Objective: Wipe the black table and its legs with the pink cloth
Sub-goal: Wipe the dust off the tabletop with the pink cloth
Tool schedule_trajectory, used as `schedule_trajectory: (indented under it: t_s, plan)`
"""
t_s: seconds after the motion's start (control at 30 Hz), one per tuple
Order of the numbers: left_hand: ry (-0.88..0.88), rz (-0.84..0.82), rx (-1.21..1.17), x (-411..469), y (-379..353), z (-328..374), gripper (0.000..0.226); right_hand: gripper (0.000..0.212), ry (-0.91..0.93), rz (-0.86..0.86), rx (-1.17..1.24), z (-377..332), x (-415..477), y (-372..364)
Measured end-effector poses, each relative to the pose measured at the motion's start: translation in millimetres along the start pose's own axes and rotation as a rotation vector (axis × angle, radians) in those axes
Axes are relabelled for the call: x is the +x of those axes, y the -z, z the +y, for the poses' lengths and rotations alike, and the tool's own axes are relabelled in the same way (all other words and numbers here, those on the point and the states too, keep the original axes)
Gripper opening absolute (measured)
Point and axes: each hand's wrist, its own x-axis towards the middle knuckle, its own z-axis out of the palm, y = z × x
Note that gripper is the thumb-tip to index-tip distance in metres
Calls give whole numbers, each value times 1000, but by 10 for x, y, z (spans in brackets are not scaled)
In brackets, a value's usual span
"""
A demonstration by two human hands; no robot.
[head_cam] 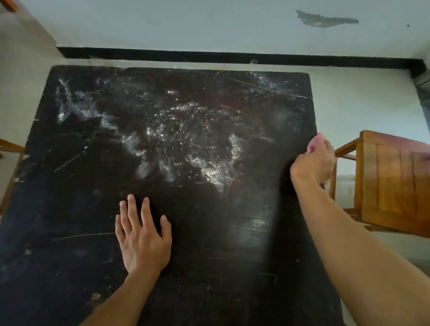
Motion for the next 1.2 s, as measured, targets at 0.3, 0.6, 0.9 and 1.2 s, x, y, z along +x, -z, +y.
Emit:
schedule_trajectory:
  t_s: [0.3, 0.6, 0.9, 1.2]
  plan:
    - [45, -21, 11, -19, 16, 45, 57, 63, 441, -58, -8, -41, -167, -127]
    - [15, 8, 10, 3, 9, 21, 64, 25, 770, -408, 329, -940, -245, -20]
    - [30, -1, 18, 4, 15, 25, 65, 44, 1699, -518, 4, 501, -1149, -124]
    - [22, -6, 26, -11, 18, -9, 66, 48, 1083, -240, -140, -843, -4, -215]
